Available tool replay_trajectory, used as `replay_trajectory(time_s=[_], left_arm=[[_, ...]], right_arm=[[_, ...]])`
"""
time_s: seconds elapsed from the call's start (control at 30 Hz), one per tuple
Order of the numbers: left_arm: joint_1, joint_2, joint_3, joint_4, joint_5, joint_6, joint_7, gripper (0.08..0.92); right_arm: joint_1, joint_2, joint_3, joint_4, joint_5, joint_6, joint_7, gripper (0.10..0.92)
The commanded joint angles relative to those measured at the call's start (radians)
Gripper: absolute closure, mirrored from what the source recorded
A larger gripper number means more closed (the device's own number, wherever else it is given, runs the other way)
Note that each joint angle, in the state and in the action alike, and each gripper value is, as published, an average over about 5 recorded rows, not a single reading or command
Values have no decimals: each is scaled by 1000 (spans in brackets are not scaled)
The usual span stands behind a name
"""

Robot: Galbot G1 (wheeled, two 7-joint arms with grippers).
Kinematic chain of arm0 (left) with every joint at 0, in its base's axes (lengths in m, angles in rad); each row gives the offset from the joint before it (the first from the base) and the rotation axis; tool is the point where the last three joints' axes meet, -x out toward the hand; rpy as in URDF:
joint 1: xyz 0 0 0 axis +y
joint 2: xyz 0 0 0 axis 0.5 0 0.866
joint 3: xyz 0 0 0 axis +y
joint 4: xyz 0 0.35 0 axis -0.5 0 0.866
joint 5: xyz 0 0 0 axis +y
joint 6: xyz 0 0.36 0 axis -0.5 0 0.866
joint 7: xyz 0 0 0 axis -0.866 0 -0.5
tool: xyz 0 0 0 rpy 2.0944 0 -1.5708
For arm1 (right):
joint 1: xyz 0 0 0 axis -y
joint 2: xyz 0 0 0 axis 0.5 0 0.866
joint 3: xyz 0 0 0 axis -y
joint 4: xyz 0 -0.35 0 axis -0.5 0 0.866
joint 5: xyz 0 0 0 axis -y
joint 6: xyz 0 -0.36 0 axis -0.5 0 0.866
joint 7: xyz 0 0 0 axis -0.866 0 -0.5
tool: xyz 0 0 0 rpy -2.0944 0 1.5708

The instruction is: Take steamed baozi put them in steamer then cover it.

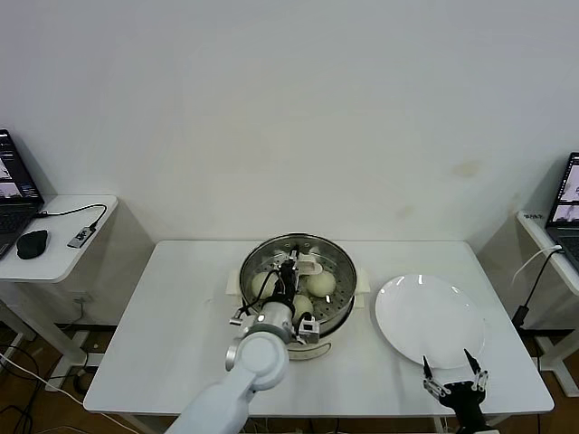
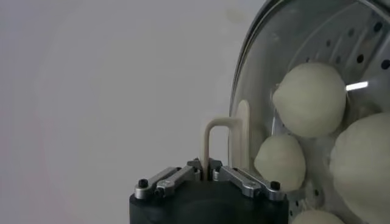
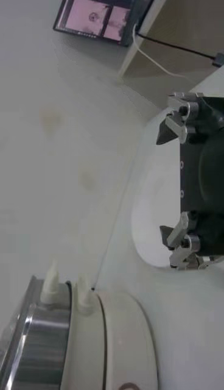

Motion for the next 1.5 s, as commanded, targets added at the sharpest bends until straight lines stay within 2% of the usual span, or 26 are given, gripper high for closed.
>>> replay_trajectory(time_s=[0.03, 0.3, 0.4, 0.5, 0.57, 0.63, 0.73, 0.8, 0.9, 1.0, 1.2, 1.37, 1.5], left_arm=[[32, 22, -21, -77, -16, -3, -19, 710], [183, 129, -63, -295, -94, -21, -60, 476], [276, 185, -93, -424, -187, -31, -86, 390], [405, 229, -159, -526, -302, -68, -151, 303], [519, 250, -227, -556, -411, -118, -251, 253], [626, 261, -302, -554, -550, -191, -392, 207], [722, 251, -413, -510, -761, -327, -603, 181], [763, 230, -478, -487, -911, -431, -670, 178], [816, 194, -570, -468, -1172, -585, -665, 177], [859, 168, -640, -446, -1396, -678, -649, 177], [924, 135, -691, -411, -1644, -679, -640, 177], [964, 128, -685, -361, -1696, -703, -587, 177], [953, 118, -664, -277, -1703, -750, -535, 177]], right_arm=[[-2, 1, -1, 3, -2, 1, 0, 203], [-4, 3, -1, 3, -8, 2, 0, 203], [-5, 4, -2, 2, -12, 3, 0, 203], [-5, 4, -6, 2, -14, 5, -1, 203], [-6, 4, -11, 4, -16, 11, -5, 203], [-8, 1, -19, 5, -16, 21, -9, 203], [-11, -5, -33, 3, -11, 32, -9, 203], [-14, -10, -42, 2, -6, 35, -6, 203], [-20, -19, -52, 6, 1, 36, -5, 203], [-28, -31, -62, 12, 14, 37, -5, 203], [-46, -75, -89, 35, 88, 39, -4, 203], [-69, -121, -120, 62, 166, 31, 4, 203], [-90, -148, -144, 70, 189, 26, 18, 203]])
